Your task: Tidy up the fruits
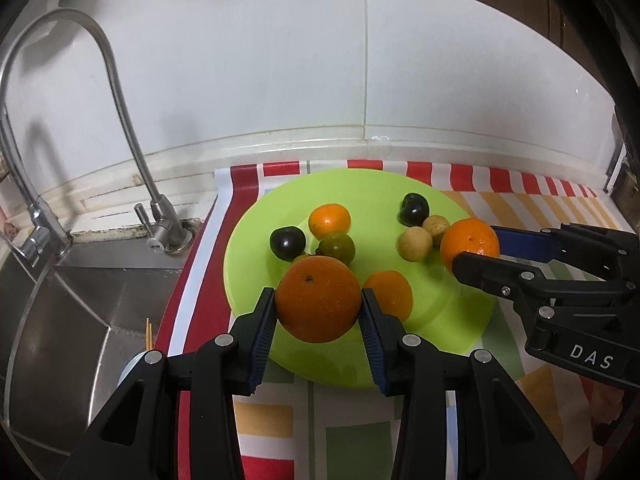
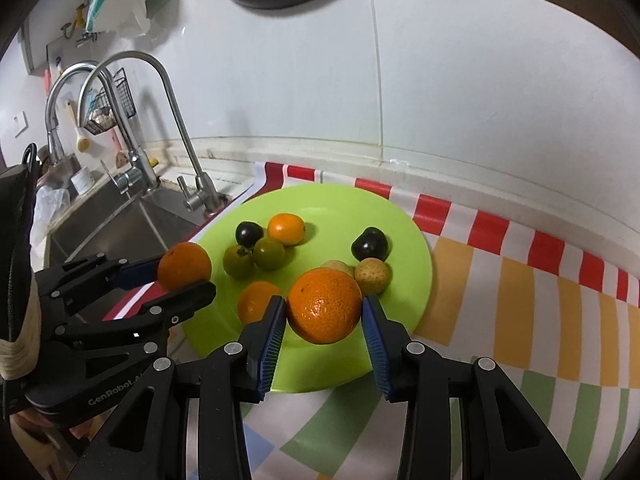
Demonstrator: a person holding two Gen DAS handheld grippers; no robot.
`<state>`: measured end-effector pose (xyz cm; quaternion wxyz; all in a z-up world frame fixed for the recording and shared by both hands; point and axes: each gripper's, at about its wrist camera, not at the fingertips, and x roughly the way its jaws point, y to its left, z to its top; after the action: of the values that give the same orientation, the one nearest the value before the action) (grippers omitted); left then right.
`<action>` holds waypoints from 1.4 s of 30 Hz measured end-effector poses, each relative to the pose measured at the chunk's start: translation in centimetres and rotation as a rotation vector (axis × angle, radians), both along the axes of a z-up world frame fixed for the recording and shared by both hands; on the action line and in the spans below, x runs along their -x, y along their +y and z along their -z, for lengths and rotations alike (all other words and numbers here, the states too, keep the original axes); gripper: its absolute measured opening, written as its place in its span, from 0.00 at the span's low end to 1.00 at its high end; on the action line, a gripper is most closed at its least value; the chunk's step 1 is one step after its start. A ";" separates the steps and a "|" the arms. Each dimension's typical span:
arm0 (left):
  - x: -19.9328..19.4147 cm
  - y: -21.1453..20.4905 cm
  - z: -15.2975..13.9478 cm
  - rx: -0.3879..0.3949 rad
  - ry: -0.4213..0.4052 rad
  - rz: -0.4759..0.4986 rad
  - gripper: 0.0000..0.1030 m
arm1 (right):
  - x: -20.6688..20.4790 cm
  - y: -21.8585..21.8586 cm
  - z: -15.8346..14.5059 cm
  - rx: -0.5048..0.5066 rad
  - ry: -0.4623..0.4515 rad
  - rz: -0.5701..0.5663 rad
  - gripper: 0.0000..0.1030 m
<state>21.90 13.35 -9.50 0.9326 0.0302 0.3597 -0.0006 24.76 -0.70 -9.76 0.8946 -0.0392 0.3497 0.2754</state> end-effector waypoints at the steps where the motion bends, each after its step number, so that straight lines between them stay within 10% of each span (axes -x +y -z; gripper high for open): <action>1: -0.2 0.0 0.1 -0.004 0.002 0.006 0.39 | -0.2 0.1 0.2 0.001 0.005 0.000 0.39; 24: 4.3 -1.7 -4.6 -0.012 -0.121 -0.037 0.63 | 3.8 -2.9 -3.1 -0.013 -0.090 0.075 0.44; 32: 7.9 -3.8 -6.6 -0.029 -0.202 -0.072 0.90 | 7.5 -6.6 -5.6 -0.032 -0.131 0.190 0.59; 42: 12.3 -6.5 -8.2 -0.020 -0.251 -0.021 0.98 | 12.3 -10.8 -7.1 -0.017 -0.152 0.314 0.71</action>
<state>9.62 6.84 -1.28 0.9699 0.0357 0.2404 0.0168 12.50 -11.53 -2.71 0.9508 0.0028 0.2806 0.1314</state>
